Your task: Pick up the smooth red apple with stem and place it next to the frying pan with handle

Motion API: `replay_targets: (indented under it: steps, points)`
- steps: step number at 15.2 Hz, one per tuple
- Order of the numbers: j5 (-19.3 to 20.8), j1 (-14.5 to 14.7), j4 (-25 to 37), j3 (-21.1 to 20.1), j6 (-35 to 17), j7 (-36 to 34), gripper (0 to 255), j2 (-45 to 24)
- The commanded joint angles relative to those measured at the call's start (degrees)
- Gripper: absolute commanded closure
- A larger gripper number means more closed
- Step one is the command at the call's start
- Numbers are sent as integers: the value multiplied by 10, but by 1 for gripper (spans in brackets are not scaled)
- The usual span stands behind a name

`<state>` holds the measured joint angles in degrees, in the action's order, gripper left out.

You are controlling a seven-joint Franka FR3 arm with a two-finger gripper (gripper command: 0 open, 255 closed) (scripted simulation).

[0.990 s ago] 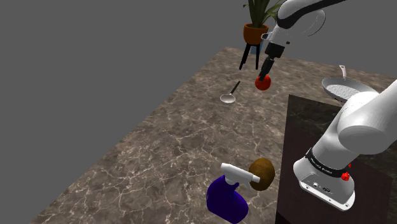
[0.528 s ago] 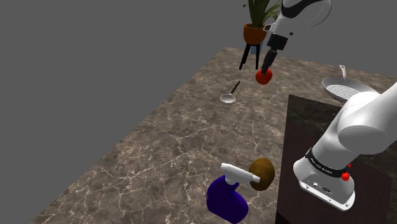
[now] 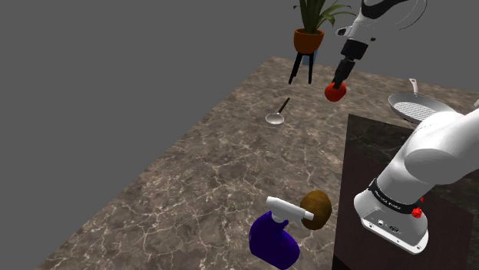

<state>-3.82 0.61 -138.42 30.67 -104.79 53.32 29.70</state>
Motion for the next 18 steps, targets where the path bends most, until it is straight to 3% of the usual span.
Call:
replay_targets:
  steps: [1, 11, 18]
  points:
    - [21, -19, -8, 12, 19, 16, 255, 24]
    - [118, -107, -12, 90, 96, 118, 255, 95]
    - [180, -148, 25, 160, 141, 207, 255, 103]
